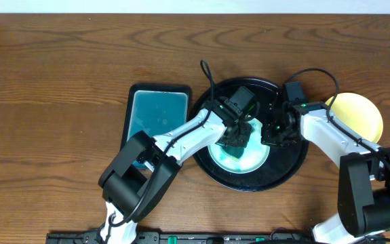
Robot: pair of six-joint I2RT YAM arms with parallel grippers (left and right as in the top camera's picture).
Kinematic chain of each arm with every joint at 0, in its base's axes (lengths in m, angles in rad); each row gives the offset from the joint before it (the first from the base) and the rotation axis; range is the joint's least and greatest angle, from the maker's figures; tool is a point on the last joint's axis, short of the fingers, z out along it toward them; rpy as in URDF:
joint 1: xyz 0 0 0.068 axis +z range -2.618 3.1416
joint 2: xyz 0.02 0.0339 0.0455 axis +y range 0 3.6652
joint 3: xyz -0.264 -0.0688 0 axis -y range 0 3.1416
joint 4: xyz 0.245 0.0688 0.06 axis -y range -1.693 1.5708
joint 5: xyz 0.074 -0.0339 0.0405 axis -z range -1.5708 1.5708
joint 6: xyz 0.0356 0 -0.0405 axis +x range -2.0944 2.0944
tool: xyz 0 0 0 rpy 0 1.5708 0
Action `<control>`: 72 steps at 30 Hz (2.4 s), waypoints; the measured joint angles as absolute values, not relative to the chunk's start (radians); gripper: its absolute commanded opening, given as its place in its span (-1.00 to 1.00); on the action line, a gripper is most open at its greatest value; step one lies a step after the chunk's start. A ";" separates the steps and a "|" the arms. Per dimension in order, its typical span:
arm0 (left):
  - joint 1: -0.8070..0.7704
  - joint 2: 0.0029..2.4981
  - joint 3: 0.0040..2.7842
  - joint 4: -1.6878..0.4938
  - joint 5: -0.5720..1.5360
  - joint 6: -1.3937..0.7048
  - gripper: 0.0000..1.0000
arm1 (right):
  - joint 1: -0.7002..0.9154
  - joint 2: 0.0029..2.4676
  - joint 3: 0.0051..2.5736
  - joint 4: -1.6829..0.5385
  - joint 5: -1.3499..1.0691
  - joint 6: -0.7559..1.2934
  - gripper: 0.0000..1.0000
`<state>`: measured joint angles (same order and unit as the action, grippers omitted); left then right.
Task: Clean dirty plates on tray and stack at the side
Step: 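Move the sponge from the basin onto the white plate, then scrub the white plate with the sponge in the left gripper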
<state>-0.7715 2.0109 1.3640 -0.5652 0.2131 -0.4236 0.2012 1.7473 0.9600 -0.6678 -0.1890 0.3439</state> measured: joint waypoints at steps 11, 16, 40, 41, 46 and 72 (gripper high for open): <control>-0.715 2.011 1.376 -0.632 0.118 -0.446 -0.85 | 0.201 1.747 0.960 -0.668 -0.190 0.344 -0.97; -0.706 2.011 1.377 -0.640 0.151 -0.455 -0.85 | 0.201 1.747 0.960 -0.668 -0.190 0.344 -0.98; -0.795 2.020 1.377 -0.652 0.356 -0.367 -0.86 | 0.201 1.747 0.960 -0.663 -0.183 0.343 -0.97; -0.794 2.020 1.377 -0.652 0.356 -0.370 -0.85 | 0.201 1.747 0.960 -0.663 -0.183 0.343 -0.98; -0.783 2.020 1.377 -0.655 0.304 -0.454 -0.85 | 0.201 1.747 0.960 -0.664 -0.183 0.343 -0.98; -0.588 2.009 1.377 -0.577 0.152 -0.685 -0.85 | 0.201 1.747 0.961 -0.643 -0.190 0.355 -0.98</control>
